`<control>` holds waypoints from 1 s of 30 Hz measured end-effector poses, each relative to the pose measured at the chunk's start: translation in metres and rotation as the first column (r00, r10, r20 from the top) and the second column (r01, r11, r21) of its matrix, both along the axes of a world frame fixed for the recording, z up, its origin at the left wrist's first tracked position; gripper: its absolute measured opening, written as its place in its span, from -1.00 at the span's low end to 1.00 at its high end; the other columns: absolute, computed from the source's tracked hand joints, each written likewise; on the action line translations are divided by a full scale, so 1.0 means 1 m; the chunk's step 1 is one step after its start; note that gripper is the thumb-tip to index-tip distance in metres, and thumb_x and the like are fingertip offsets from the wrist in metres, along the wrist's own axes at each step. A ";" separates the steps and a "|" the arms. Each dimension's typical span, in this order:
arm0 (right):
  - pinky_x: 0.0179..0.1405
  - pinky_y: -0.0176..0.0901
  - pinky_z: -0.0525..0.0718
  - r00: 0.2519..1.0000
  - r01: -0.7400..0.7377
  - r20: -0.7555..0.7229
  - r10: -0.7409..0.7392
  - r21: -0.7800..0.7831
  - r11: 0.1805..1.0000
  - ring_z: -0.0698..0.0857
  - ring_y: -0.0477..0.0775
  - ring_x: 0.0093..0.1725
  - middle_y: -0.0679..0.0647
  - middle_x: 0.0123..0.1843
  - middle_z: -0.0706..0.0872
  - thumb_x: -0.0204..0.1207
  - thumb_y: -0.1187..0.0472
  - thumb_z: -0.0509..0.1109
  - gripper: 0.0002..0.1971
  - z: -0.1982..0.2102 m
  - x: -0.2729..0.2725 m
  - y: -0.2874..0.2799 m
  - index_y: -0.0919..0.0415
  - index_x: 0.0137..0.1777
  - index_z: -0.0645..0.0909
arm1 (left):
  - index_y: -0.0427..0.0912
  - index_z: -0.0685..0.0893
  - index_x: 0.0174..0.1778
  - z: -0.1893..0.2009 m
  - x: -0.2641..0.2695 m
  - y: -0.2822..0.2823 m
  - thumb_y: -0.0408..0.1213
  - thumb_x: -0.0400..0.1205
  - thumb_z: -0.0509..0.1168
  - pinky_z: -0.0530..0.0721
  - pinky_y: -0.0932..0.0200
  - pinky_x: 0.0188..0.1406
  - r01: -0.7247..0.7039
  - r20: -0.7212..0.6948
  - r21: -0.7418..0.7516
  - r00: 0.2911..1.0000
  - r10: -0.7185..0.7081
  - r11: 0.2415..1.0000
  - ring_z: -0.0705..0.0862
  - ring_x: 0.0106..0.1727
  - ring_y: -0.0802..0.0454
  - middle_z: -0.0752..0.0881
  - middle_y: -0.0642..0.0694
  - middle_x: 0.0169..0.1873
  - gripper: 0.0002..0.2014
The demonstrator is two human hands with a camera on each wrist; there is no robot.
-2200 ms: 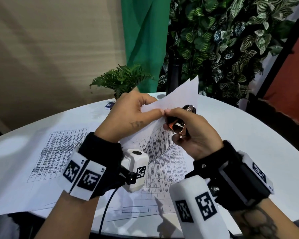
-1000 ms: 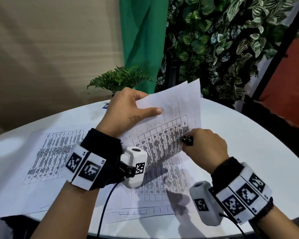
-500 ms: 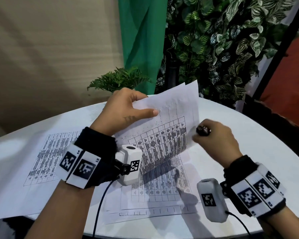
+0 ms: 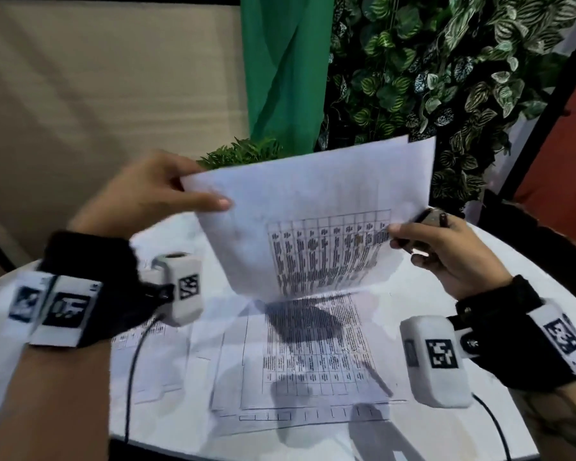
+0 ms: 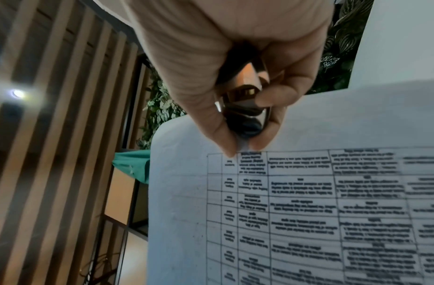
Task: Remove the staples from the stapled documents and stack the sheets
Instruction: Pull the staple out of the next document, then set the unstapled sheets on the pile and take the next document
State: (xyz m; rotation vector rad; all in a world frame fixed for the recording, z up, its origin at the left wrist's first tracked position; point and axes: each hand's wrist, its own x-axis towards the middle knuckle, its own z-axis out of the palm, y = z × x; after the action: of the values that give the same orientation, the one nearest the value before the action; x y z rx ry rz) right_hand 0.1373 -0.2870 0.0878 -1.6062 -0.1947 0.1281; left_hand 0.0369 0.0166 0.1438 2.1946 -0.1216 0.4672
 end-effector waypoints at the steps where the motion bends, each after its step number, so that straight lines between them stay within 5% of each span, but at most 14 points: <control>1: -0.52 -0.38 0.31 1.000 0.019 0.011 -0.019 0.027 0.999 0.58 -0.07 -0.34 -0.06 -0.54 0.67 0.39 0.37 0.45 -0.82 0.005 0.000 -0.003 0.15 -0.40 0.62 | -0.38 0.75 -0.22 0.001 -0.005 0.013 -0.18 0.35 0.57 0.50 0.18 -0.25 -0.072 0.047 -0.046 0.996 0.074 0.996 0.59 -0.36 0.11 0.76 -0.28 -0.40 -0.69; 3: -0.54 -0.41 0.33 0.998 0.041 0.035 -0.044 0.091 0.995 0.56 -0.11 -0.38 -0.06 -0.55 0.67 0.41 0.36 0.42 -0.86 0.017 -0.001 -0.007 0.20 -0.34 0.61 | -0.27 0.73 -0.21 -0.003 -0.009 0.029 -0.34 0.39 0.52 0.56 0.52 -0.26 -0.144 0.128 -0.148 0.978 0.164 0.978 0.63 -0.40 0.38 0.77 0.12 -0.48 -0.86; 4: -0.58 -0.44 0.32 0.998 0.039 0.046 -0.046 0.130 0.991 0.56 -0.12 -0.40 -0.04 -0.54 0.67 0.42 0.36 0.41 -0.89 0.023 -0.002 -0.008 0.22 -0.32 0.61 | -0.13 0.73 -0.18 -0.007 -0.007 0.031 -0.25 0.34 0.57 0.58 0.59 -0.22 -0.131 0.132 -0.210 0.978 0.160 0.969 0.67 -0.34 0.41 0.77 0.19 -0.42 -0.80; 7: -0.62 -0.46 0.32 0.997 0.019 0.067 -0.036 0.240 0.971 0.59 -0.16 -0.43 -0.02 -0.53 0.67 0.44 0.35 0.39 -0.92 0.038 -0.004 -0.005 0.27 -0.27 0.58 | 0.04 0.65 0.08 -0.027 0.006 0.020 0.14 -0.03 0.66 0.69 0.35 0.01 -0.040 0.023 -0.309 0.998 0.050 0.950 0.75 0.01 0.22 0.79 0.06 -0.04 -0.25; 9: -0.61 -0.45 0.34 0.997 0.006 0.074 -0.027 0.272 0.962 0.60 -0.18 -0.45 -0.03 -0.53 0.66 0.45 0.34 0.39 -0.90 0.044 -0.007 0.002 0.24 -0.28 0.58 | -0.11 0.58 0.25 -0.042 0.016 -0.001 0.10 0.03 0.68 0.69 0.15 0.12 0.070 0.025 -0.393 0.998 -0.065 0.917 0.75 0.16 0.01 0.79 -0.05 0.10 -0.13; 14: -0.61 -0.44 0.34 0.999 -0.002 0.047 -0.012 0.271 0.963 0.60 -0.18 -0.44 -0.06 -0.50 0.67 0.45 0.29 0.41 -0.86 0.046 -0.013 0.021 0.14 -0.31 0.57 | -0.18 0.70 -0.02 -0.043 0.014 -0.037 -0.28 0.18 0.63 0.69 0.32 -0.10 -0.017 0.212 -0.566 0.963 0.165 0.824 0.79 -0.13 0.18 0.83 0.11 -0.22 -0.55; 17: -0.61 -0.46 0.37 1.000 -0.012 0.007 0.010 0.257 0.966 0.66 -0.19 -0.43 -0.11 -0.38 0.68 0.49 0.24 0.40 -0.90 0.039 -0.011 0.027 0.03 -0.20 0.58 | -0.16 0.71 -0.09 -0.033 -0.002 -0.013 -0.37 0.32 0.50 0.68 0.38 -0.15 -0.089 0.223 -0.470 0.951 0.215 0.878 0.74 -0.23 0.27 0.81 0.20 -0.29 -0.75; 22: -0.44 -0.32 0.48 0.991 -0.129 -0.040 0.126 -0.084 0.988 0.66 -0.16 -0.38 0.03 -0.26 0.67 0.50 0.22 0.42 -0.98 -0.001 -0.009 0.034 0.11 -0.10 0.64 | -0.19 0.77 -0.26 -0.043 -0.037 0.076 -0.33 0.48 0.48 0.61 0.43 -0.34 -0.395 -0.059 -0.351 0.914 0.401 0.849 0.66 -0.36 0.21 0.81 -0.01 -0.31 -0.97; 25: -0.33 -0.22 0.53 0.973 -0.232 -0.063 0.224 -0.351 0.907 0.60 -0.01 -0.24 0.13 -0.24 0.64 0.53 0.24 0.41 -0.94 -0.031 -0.006 0.043 0.23 -0.14 0.64 | -0.24 0.64 -0.55 -0.067 -0.055 0.103 -0.34 0.47 0.48 0.42 0.54 -0.69 -0.579 -0.288 -0.148 0.801 0.525 0.802 0.50 -0.73 0.30 0.62 0.02 -0.75 -0.72; 27: -0.31 -0.23 0.50 0.950 -0.301 -0.094 0.298 -0.529 0.793 0.55 0.02 -0.24 0.13 -0.27 0.61 0.52 0.23 0.43 -0.90 -0.049 -0.002 0.049 0.26 -0.16 0.65 | -0.26 0.65 -0.35 -0.089 -0.067 0.125 -0.27 0.36 0.56 0.66 0.42 -0.46 -0.613 -0.459 -0.089 0.725 0.514 0.785 0.62 -0.63 0.23 0.73 -0.12 -0.63 -0.78; 29: -0.31 -0.26 0.47 0.927 -0.323 -0.103 0.360 -0.705 0.631 0.56 0.03 -0.23 0.12 -0.26 0.66 0.51 0.20 0.45 -0.87 -0.061 0.003 0.055 0.27 -0.17 0.67 | -0.27 0.74 -0.13 -0.115 -0.073 0.152 0.02 0.04 0.70 0.72 0.02 0.07 -0.608 -0.605 0.029 0.621 0.498 0.793 0.76 -0.22 -0.11 0.81 -0.30 -0.20 -0.40; 30: -0.30 -0.26 0.46 0.918 -0.321 -0.108 0.382 -0.768 0.554 0.58 0.04 -0.21 0.14 -0.22 0.70 0.50 0.19 0.44 -0.85 -0.065 0.004 0.057 0.29 -0.16 0.69 | -0.25 0.77 -0.06 -0.125 -0.075 0.161 0.13 -0.01 0.69 0.66 -0.03 0.13 -0.597 -0.636 0.110 0.572 0.517 0.795 0.74 -0.10 -0.18 0.81 -0.29 -0.12 -0.30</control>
State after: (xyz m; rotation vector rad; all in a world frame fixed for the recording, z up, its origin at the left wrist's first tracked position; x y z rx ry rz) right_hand 0.1412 -0.2303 0.0223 -2.4381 -0.5885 0.5335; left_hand -0.0386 0.1773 0.0188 2.1143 0.9946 0.0167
